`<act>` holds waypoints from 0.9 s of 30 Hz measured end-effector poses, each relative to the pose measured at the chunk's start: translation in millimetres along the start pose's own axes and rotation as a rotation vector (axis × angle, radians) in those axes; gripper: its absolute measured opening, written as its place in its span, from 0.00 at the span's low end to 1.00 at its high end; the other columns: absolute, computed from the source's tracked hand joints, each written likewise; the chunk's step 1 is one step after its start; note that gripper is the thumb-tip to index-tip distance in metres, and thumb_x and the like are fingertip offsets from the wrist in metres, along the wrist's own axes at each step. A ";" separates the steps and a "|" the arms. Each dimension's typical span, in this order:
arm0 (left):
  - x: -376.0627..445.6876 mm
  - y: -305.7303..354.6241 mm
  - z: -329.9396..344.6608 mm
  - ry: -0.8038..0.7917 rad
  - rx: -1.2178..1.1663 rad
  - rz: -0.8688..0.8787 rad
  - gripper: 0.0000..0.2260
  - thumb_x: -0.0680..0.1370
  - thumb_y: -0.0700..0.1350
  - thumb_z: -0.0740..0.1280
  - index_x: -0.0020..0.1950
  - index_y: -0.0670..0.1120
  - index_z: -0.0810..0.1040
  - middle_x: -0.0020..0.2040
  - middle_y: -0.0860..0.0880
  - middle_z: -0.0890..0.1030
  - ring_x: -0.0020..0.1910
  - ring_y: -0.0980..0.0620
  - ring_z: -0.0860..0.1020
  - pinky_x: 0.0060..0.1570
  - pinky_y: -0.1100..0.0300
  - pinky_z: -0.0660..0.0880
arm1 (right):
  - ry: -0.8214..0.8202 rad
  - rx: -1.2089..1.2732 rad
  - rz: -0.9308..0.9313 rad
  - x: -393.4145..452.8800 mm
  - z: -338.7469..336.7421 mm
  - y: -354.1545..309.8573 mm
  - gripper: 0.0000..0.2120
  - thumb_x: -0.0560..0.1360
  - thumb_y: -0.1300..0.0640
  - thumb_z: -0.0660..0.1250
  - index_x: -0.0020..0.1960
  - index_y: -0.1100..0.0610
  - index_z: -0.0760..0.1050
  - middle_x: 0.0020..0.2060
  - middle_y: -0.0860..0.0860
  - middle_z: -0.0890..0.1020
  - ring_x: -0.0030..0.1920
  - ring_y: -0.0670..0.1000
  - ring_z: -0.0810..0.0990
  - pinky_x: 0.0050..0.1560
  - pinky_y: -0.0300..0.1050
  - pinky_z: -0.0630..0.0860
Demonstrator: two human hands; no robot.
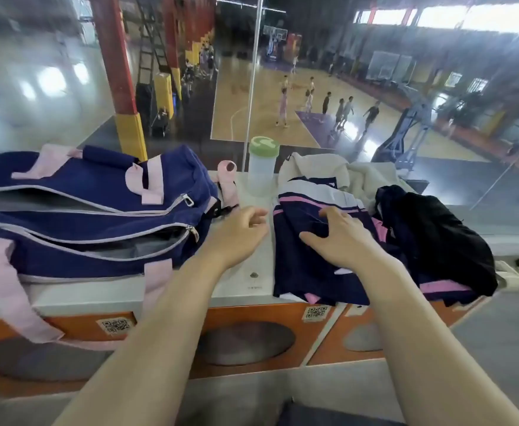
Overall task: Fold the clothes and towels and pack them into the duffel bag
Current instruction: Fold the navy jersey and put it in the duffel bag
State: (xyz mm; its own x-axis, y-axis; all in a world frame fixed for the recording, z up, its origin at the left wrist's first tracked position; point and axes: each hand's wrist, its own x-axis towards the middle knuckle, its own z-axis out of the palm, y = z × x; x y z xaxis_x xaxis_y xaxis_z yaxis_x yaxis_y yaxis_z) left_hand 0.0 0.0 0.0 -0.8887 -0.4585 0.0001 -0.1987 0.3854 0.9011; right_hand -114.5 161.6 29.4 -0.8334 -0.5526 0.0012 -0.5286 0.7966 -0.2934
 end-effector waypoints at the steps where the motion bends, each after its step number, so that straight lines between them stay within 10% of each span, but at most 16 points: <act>1: -0.4 -1.5 7.8 -0.039 -0.087 -0.053 0.17 0.80 0.47 0.60 0.68 0.52 0.71 0.61 0.54 0.78 0.60 0.55 0.76 0.65 0.53 0.72 | -0.042 -0.037 0.017 -4.5 3.2 1.9 0.37 0.72 0.35 0.63 0.74 0.52 0.60 0.69 0.54 0.70 0.68 0.60 0.67 0.67 0.56 0.67; 7: -0.4 2.6 34.8 -0.067 -0.376 -0.184 0.16 0.81 0.42 0.58 0.69 0.44 0.72 0.56 0.49 0.81 0.54 0.52 0.81 0.54 0.59 0.79 | 0.033 -0.128 0.000 -2.9 26.0 9.3 0.44 0.69 0.30 0.63 0.76 0.52 0.54 0.70 0.54 0.70 0.70 0.59 0.67 0.71 0.59 0.61; 15: 0.6 10.5 46.7 -0.119 -0.753 -0.259 0.16 0.82 0.38 0.57 0.69 0.39 0.70 0.59 0.41 0.81 0.57 0.48 0.81 0.55 0.60 0.78 | 0.204 -0.148 -0.057 3.4 27.6 17.4 0.16 0.80 0.48 0.56 0.63 0.54 0.70 0.56 0.54 0.80 0.56 0.58 0.77 0.54 0.50 0.71; 27: 6.7 23.3 59.9 -0.185 -1.077 -0.352 0.27 0.79 0.61 0.60 0.72 0.47 0.69 0.65 0.41 0.76 0.61 0.42 0.78 0.61 0.50 0.75 | 0.124 0.230 -0.077 -6.4 -0.7 5.6 0.11 0.80 0.54 0.54 0.42 0.56 0.68 0.39 0.54 0.78 0.41 0.57 0.75 0.37 0.48 0.67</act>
State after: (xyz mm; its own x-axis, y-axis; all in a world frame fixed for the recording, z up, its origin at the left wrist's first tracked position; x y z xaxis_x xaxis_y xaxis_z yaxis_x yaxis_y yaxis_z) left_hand -35.3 53.9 -5.0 -0.9186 -0.2463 -0.3091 -0.0709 -0.6667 0.7419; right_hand -112.3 169.9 28.4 -0.8132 -0.5637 0.1449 -0.5523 0.6691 -0.4972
